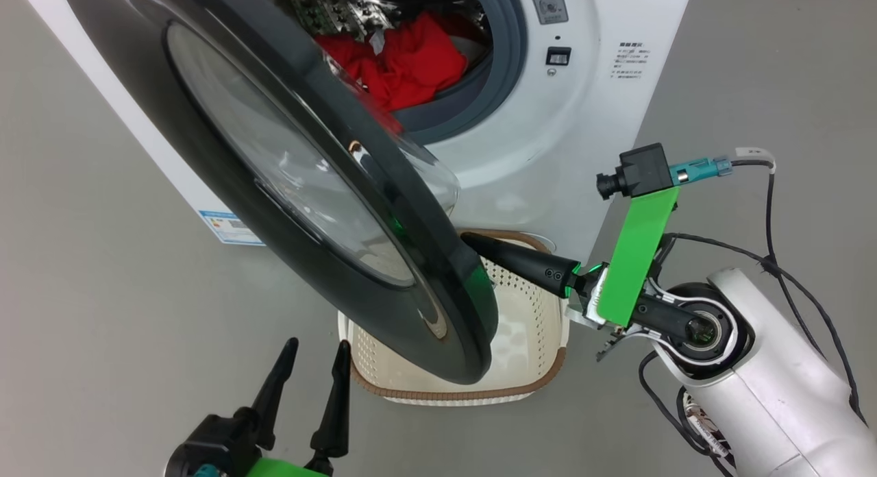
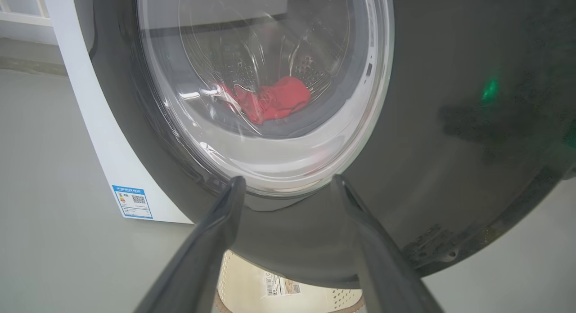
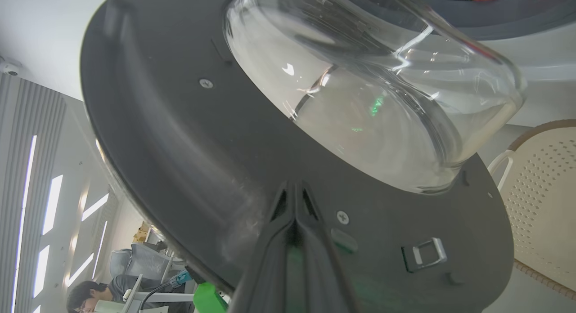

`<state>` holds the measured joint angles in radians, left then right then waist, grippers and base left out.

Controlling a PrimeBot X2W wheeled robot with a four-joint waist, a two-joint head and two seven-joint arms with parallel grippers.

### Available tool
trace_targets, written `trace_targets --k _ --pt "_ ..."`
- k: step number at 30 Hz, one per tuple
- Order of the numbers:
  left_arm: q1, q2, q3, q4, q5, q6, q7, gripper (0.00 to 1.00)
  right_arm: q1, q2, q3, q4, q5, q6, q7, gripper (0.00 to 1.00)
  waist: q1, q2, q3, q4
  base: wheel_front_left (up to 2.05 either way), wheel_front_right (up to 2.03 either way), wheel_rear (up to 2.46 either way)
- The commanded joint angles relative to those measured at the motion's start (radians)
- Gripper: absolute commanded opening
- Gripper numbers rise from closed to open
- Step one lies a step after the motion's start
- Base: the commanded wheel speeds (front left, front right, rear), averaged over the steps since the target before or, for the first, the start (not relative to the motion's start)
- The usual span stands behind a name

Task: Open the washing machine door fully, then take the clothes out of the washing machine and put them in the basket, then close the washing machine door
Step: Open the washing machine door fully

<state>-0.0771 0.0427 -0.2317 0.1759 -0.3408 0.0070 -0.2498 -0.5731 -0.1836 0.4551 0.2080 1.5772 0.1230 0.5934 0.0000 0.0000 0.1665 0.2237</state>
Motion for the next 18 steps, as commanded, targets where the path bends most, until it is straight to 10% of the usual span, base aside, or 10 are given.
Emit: trace_targets --k 1,6,13,16,18 --pt "-0.005 0.008 0.036 -0.021 0.012 -0.006 -0.012 1.0 0.01 0.012 -0.008 -0.019 -0.022 0.008 -0.018 0.05 0.0 0.0 -0.003 -0.004 0.0 0.0 0.0" --pt "-0.008 0.008 0.047 -0.012 0.027 -0.019 -0.012 1.0 0.036 0.0 -0.017 -0.001 -0.04 0.008 -0.069 0.38 0.0 0.0 -0.019 -0.016 0.0 0.0 0.0" --pt "0.004 0.008 0.076 -0.005 0.049 -0.034 -0.012 1.0 0.099 -0.018 -0.015 0.018 -0.042 0.008 -0.131 0.51 0.0 0.0 -0.038 -0.056 0.0 0.0 0.0" --pt "0.009 0.008 0.092 -0.004 0.054 -0.036 -0.012 1.0 0.127 -0.026 -0.02 0.023 -0.039 0.008 -0.158 0.91 0.0 0.0 -0.044 -0.075 0.0 0.0 0.0" --pt "0.013 0.008 0.101 -0.003 0.058 -0.04 -0.012 1.0 0.148 -0.033 -0.024 0.026 -0.037 0.008 -0.175 1.0 0.0 0.0 -0.049 -0.087 0.0 0.0 0.0"
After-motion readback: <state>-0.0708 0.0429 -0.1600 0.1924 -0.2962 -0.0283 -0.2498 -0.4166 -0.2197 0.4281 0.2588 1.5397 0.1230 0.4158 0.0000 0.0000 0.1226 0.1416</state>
